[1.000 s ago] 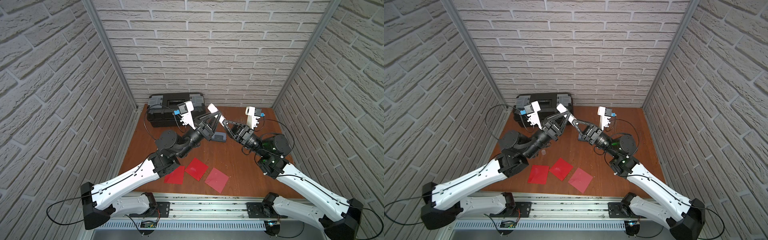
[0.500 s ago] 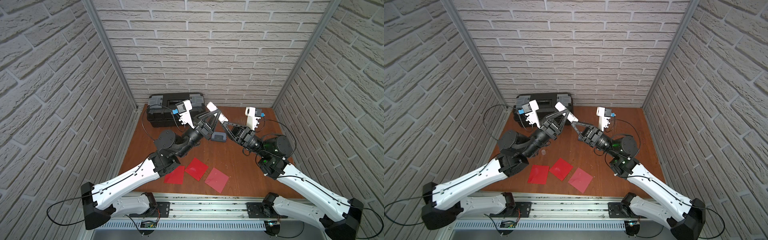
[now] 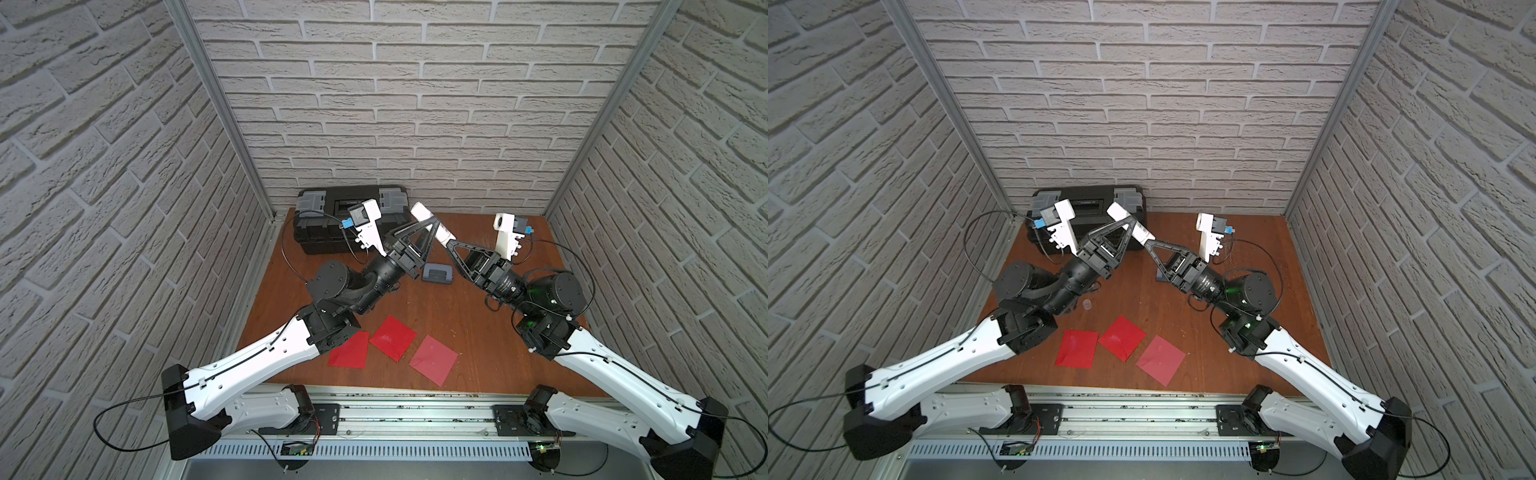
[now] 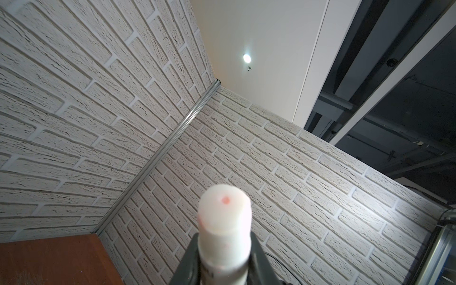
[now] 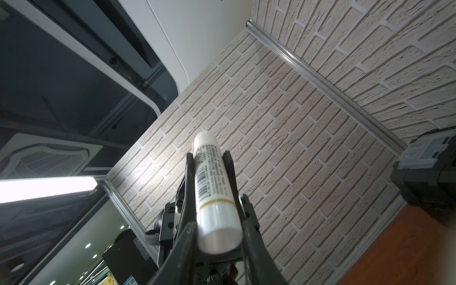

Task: Seal the envelope with a glue stick
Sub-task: Screw the glue stick.

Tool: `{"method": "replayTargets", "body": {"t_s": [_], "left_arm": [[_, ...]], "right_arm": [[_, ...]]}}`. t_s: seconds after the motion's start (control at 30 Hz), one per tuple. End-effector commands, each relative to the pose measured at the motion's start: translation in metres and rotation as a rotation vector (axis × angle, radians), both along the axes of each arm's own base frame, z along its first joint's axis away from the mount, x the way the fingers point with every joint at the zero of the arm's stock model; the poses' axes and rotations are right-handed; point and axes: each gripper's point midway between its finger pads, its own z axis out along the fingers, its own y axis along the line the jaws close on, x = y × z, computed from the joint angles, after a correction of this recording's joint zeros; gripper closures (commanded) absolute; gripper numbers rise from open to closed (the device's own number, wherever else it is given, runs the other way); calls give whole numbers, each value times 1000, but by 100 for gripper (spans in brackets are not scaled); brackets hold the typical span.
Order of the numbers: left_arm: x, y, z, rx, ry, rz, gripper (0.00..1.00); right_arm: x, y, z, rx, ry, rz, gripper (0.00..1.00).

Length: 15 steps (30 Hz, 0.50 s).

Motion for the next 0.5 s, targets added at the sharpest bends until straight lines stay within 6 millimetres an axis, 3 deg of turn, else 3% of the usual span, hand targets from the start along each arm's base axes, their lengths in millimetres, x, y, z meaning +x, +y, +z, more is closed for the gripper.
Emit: {"method": "replayTargets", "body": {"t_s": [0.0, 0.3, 0.47], "left_arm": [[-3, 8, 11, -45, -30, -2, 100], [-3, 6, 9, -38, -22, -4, 100], [1, 6, 4, -42, 1, 2, 100]], "right_arm": [[-15, -10, 29, 62, -82, -3, 68], [-10, -9, 31, 31, -119, -48, 74], [-12, -24, 36, -81, -310, -253, 88]]}}
